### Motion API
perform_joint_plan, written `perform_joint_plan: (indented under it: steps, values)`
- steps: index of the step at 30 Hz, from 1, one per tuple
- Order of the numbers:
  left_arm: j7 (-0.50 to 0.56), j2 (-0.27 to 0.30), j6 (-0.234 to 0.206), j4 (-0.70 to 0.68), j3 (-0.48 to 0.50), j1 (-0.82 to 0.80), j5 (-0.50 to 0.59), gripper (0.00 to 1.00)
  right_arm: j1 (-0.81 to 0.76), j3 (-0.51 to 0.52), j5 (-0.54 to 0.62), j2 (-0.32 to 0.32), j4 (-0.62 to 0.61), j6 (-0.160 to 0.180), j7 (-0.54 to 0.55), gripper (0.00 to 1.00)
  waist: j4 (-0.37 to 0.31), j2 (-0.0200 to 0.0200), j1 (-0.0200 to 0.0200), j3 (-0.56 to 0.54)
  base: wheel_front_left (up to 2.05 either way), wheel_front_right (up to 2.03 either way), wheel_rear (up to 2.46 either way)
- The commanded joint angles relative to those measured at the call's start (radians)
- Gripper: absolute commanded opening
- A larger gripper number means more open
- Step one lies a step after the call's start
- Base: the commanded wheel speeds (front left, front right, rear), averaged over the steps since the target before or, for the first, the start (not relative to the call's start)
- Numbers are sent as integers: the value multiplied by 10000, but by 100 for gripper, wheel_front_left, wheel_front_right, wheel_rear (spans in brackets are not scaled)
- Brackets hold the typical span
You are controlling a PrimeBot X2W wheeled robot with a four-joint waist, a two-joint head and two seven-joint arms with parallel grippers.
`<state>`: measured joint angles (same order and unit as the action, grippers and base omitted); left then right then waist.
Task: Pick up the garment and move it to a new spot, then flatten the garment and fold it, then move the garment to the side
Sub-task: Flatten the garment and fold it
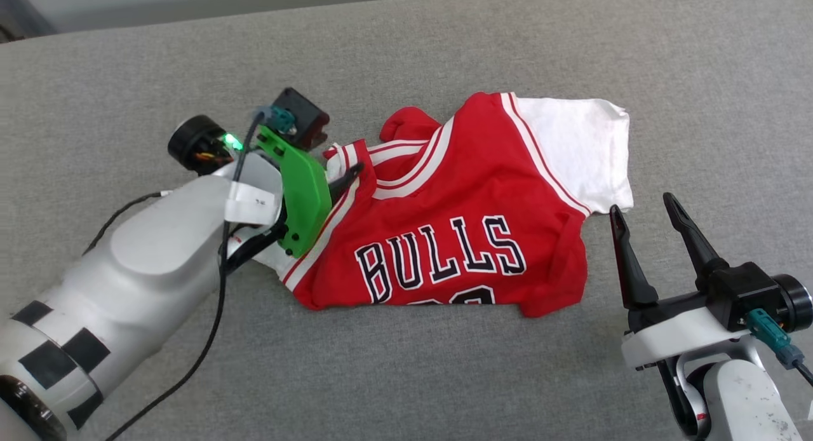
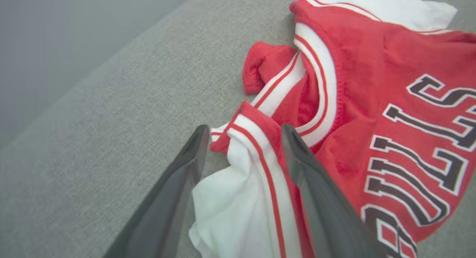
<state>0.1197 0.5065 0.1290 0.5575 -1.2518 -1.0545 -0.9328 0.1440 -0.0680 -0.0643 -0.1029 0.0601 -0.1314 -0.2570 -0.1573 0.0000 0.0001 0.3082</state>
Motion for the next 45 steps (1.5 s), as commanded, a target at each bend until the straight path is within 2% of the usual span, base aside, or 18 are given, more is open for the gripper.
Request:
perform_joint_plan:
  steps: [1, 5, 8, 13, 18, 28, 37, 38, 39, 42, 45]
  values:
    - [-193, 141, 17, -138, 141, -287, -236, 100, -129, 37, 77, -2, 51, 7, -47, 100, 322, 0, -1, -349, 0, 0, 0]
    - [-200, 615, 17, -430, 261, -775, -453, 100, -267, 5, 81, 1, 85, 7, -47, 100, 507, 0, -1, -614, 0, 0, 0]
    - [266, 911, 17, -466, 257, -1103, -698, 100, -275, -74, 89, -11, 80, 7, -47, 100, 543, 0, -1, -703, 0, 0, 0]
    - [2064, 1161, 17, -388, 98, -1331, -1741, 100, -246, -162, 83, -72, 58, 7, -47, 100, 480, 0, -1, -712, 0, 0, 0]
    - [3396, 1177, 17, -281, -104, -1272, -2186, 100, -216, -155, 86, -106, 2, 7, -47, 100, 350, 0, -1, -556, 0, 0, 0]
    - [5081, 1210, 17, -357, -273, -245, -1791, 100, -51, -86, 100, -68, -72, 7, -47, 100, 97, 0, -1, -128, 0, 0, 0]
    - [5389, 1037, 17, -401, -282, 840, -1293, 100, 84, -59, 135, 41, -78, 7, -47, 100, 73, 0, -1, 143, 0, 0, 0]
    - [5326, 1025, 17, -395, -282, 876, -1333, 31, 96, -53, 141, 46, -73, 7, -47, 100, 86, 0, -1, 143, 0, 0, 0]
    - [5171, 1013, 17, -367, -282, 890, -1386, 0, 107, -40, 148, 46, -64, 7, -47, 100, 109, 0, -1, 119, 0, 0, 0]
    - [4448, 1024, 17, -349, -272, 843, -1409, 0, 82, 10, 175, 28, -36, 7, -47, 100, 196, 0, -1, -57, 0, 0, 0]
    - [3252, 1158, 17, -451, -63, 870, -1454, 0, -49, 73, 189, 29, -13, 7, -47, 100, 300, 0, -1, -356, 0, 0, 0]
